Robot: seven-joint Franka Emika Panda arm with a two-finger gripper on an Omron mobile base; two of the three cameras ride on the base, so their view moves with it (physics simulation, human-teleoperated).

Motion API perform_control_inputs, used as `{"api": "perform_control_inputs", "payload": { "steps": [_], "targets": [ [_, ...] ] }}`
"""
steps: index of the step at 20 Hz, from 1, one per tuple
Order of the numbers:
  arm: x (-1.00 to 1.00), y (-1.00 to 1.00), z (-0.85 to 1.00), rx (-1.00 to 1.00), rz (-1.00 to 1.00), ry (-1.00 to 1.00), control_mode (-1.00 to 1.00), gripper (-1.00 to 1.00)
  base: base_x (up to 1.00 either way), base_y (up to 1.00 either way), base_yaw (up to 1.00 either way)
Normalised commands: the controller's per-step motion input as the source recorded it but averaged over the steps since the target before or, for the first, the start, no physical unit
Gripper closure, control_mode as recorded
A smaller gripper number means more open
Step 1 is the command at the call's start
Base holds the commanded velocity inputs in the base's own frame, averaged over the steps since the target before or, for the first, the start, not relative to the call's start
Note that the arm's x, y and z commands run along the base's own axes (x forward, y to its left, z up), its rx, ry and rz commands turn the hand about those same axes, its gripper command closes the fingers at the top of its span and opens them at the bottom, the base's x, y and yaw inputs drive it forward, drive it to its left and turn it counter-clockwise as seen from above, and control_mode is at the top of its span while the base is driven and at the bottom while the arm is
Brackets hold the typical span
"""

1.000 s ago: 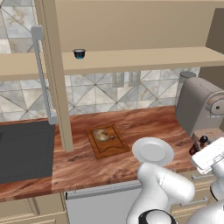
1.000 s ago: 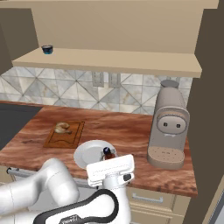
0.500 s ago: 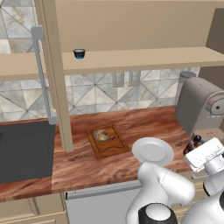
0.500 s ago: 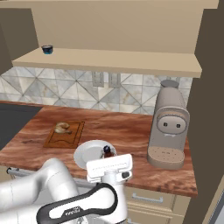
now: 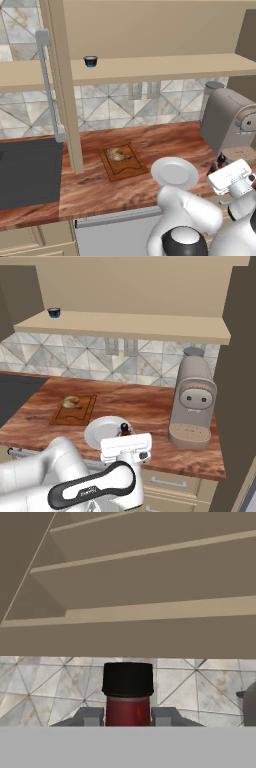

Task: Pick the chicken drumstick from the plate and place it on the cutting board. Then pick the condiment bottle from the cabinet and place it next to the cutting board.

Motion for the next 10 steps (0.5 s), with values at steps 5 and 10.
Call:
{"api": "perform_control_inputs", "payload": {
  "steps": [5, 10],
  "targets": [
    [0.07, -0.46, -0.2, -0.01, -0.01, 0.0, -1.0, 1.0, 0.0, 0.0, 0.0],
    [0.07, -0.41, -0.18, -0.02, -0.01, 0.0, -1.0, 1.0, 0.0, 0.0, 0.0]
  ]
}}
